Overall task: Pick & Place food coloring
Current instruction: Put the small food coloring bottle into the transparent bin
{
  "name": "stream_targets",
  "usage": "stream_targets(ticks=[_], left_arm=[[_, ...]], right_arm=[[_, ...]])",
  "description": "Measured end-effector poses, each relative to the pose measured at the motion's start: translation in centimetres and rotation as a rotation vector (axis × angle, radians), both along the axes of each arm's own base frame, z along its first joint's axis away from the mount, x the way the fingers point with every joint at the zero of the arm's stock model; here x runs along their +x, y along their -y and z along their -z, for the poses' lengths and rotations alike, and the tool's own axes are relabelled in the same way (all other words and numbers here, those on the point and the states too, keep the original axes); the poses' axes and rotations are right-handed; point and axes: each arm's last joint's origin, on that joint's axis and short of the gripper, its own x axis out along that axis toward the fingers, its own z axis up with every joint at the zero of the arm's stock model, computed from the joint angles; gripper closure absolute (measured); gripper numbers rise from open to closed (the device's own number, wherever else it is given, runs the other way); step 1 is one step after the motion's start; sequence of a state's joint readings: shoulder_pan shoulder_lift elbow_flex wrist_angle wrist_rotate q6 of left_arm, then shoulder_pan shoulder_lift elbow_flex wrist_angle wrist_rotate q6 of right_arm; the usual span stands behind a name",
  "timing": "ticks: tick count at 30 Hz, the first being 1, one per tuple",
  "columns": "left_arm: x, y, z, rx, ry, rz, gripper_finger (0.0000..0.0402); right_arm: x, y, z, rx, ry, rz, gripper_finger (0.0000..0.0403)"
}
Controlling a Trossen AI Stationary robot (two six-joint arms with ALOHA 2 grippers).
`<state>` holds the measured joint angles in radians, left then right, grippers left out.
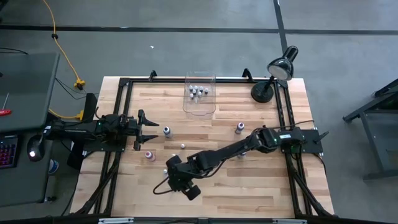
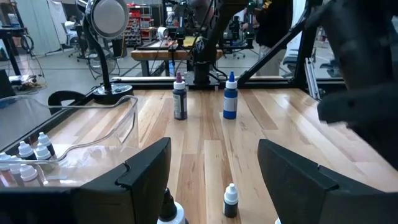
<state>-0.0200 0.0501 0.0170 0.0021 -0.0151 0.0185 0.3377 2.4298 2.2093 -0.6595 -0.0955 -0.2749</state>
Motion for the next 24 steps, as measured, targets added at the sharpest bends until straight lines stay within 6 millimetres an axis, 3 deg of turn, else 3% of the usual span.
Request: stream_targets(ticks=[8, 24], left_arm=[[0.0, 0.0, 0.0, 0.000, 0.001, 0.001, 0.0163], [0.0, 0.0, 0.0, 0.000, 0.001, 0.003, 0.0163]], right_arm=[[0.9, -0.5, 1.8, 0.021, 0.033, -0.009, 0.0274], [1.3, -0.5, 3.2, 0.021, 0.025, -0.001, 0.0274]])
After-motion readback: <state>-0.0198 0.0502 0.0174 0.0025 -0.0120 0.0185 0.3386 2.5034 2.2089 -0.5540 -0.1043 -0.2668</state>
